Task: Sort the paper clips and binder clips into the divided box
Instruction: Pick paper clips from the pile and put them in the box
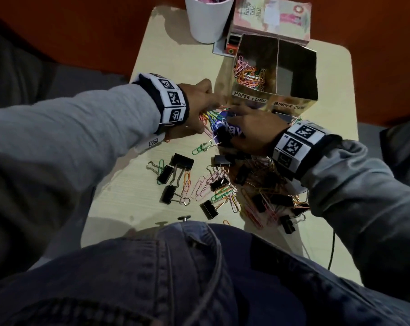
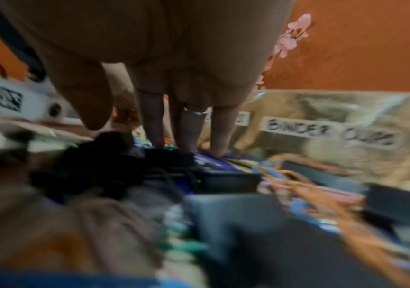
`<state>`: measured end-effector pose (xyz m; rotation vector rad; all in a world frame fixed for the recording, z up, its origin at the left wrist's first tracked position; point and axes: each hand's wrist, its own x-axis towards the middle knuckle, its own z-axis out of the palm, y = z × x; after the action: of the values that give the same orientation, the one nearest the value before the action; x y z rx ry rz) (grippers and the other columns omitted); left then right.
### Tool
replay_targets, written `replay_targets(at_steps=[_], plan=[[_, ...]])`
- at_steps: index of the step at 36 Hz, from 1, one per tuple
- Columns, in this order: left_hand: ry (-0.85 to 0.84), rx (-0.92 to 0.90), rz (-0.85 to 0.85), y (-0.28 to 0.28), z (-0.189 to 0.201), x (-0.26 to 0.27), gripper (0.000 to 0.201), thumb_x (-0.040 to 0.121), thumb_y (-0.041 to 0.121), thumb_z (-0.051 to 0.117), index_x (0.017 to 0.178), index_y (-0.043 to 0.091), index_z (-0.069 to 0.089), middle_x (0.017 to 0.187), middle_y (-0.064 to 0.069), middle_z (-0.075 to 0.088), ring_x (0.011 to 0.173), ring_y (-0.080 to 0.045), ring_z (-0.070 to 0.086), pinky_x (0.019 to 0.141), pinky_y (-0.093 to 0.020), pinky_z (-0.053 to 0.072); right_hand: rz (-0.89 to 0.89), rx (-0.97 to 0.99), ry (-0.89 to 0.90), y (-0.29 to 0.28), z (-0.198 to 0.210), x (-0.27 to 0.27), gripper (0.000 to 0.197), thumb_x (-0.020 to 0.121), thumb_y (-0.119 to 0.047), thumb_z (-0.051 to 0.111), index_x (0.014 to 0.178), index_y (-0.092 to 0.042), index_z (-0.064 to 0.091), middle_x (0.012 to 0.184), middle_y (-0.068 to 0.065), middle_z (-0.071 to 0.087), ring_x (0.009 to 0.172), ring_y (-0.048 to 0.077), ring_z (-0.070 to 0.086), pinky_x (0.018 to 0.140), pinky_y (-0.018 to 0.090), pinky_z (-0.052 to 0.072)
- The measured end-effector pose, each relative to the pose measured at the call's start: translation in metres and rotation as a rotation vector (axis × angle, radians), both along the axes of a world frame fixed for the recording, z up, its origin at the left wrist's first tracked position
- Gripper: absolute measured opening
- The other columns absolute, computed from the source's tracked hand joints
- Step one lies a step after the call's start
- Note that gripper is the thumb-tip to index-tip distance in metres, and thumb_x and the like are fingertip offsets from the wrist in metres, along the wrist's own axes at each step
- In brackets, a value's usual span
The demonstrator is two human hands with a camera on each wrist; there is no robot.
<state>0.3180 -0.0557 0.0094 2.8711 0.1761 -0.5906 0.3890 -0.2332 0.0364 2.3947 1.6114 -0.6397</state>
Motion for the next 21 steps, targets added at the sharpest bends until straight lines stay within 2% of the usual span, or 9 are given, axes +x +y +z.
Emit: replay_targets(at_steps=[3, 6, 8, 10, 14, 16, 18, 21], plan=[[-0.045, 0.020, 0.011, -0.002, -0.003, 0.002, 0.065, 0.073, 0.037, 0.073, 0.130, 0.032, 0.040, 0.122, -0.003, 0.038, 0.089, -0.029, 0.055, 0.071, -0.035, 0.047, 0.069, 0.050, 0.046, 0.007, 0.000, -0.009, 0.039, 0.086, -0.035, 0.051, 0.120, -0.016, 0.059, 0.132, 0.004, 0.050, 0.117, 0.028, 0.052, 0.087, 0.041, 0.049], [-0.055, 0.024, -0.053, -0.002, -0.005, 0.003, 0.053, 0.081, 0.032, 0.068, 0.127, 0.027, 0.044, 0.123, -0.007, 0.038, 0.086, -0.031, 0.056, 0.068, -0.032, 0.041, 0.073, 0.067, 0.119, 0.008, -0.003, -0.012, 0.044, 0.076, -0.031, 0.045, 0.114, -0.018, 0.062, 0.123, 0.004, 0.056, 0.110, 0.028, 0.055, 0.083, 0.044, 0.050], [-0.065, 0.049, -0.103, -0.003, -0.006, 0.003, 0.042, 0.085, 0.028, 0.063, 0.123, 0.021, 0.046, 0.123, -0.010, 0.038, 0.079, -0.033, 0.054, 0.065, -0.033, 0.040, 0.041, 0.113, 0.158, 0.006, -0.004, -0.012, 0.046, 0.076, -0.028, 0.047, 0.118, -0.021, 0.063, 0.122, 0.005, 0.059, 0.109, 0.028, 0.056, 0.085, 0.043, 0.050], [-0.071, 0.075, -0.154, -0.007, -0.009, 0.002, 0.036, 0.088, 0.027, 0.058, 0.119, 0.016, 0.045, 0.123, -0.013, 0.039, 0.070, -0.034, 0.054, 0.063, -0.037, 0.044, -0.009, 0.173, 0.180, 0.001, -0.001, -0.012, 0.039, 0.080, -0.020, 0.056, 0.118, -0.020, 0.064, 0.121, 0.008, 0.059, 0.110, 0.029, 0.056, 0.088, 0.041, 0.048], [-0.094, 0.178, -0.223, -0.011, -0.016, -0.002, 0.043, 0.090, 0.024, 0.053, 0.127, 0.008, 0.039, 0.124, -0.018, 0.043, 0.059, -0.036, 0.052, 0.059, -0.041, 0.050, -0.069, 0.240, 0.226, -0.009, 0.003, -0.008, 0.032, 0.082, -0.014, 0.064, 0.113, -0.017, 0.067, 0.120, 0.008, 0.057, 0.109, 0.028, 0.055, 0.091, 0.039, 0.046], [-0.112, 0.188, -0.234, -0.013, -0.017, -0.004, 0.040, 0.091, 0.024, 0.050, 0.126, 0.010, 0.038, 0.115, -0.017, 0.049, 0.057, -0.033, 0.049, 0.058, -0.039, 0.049, -0.033, 0.191, 0.227, -0.013, 0.005, -0.006, 0.033, 0.083, -0.016, 0.064, 0.116, -0.020, 0.067, 0.123, 0.006, 0.057, 0.112, 0.025, 0.054, 0.094, 0.040, 0.045], [-0.115, 0.203, -0.233, -0.013, -0.020, -0.006, 0.032, 0.091, 0.029, 0.046, 0.119, 0.017, 0.035, 0.099, -0.013, 0.053, 0.055, -0.029, 0.048, 0.058, -0.038, 0.050, 0.019, 0.141, 0.198, -0.018, 0.006, -0.006, 0.034, 0.086, -0.018, 0.061, 0.119, -0.021, 0.066, 0.131, 0.003, 0.055, 0.118, 0.022, 0.052, 0.098, 0.033, 0.041], [-0.100, 0.245, -0.234, -0.015, -0.020, -0.005, 0.034, 0.089, 0.028, 0.044, 0.118, 0.017, 0.028, 0.088, -0.012, 0.054, 0.056, -0.028, 0.048, 0.057, -0.037, 0.049, 0.067, 0.116, 0.158, -0.026, 0.009, -0.007, 0.033, 0.090, -0.020, 0.057, 0.122, -0.021, 0.064, 0.137, 0.000, 0.052, 0.121, 0.019, 0.052, 0.095, 0.029, 0.040]])
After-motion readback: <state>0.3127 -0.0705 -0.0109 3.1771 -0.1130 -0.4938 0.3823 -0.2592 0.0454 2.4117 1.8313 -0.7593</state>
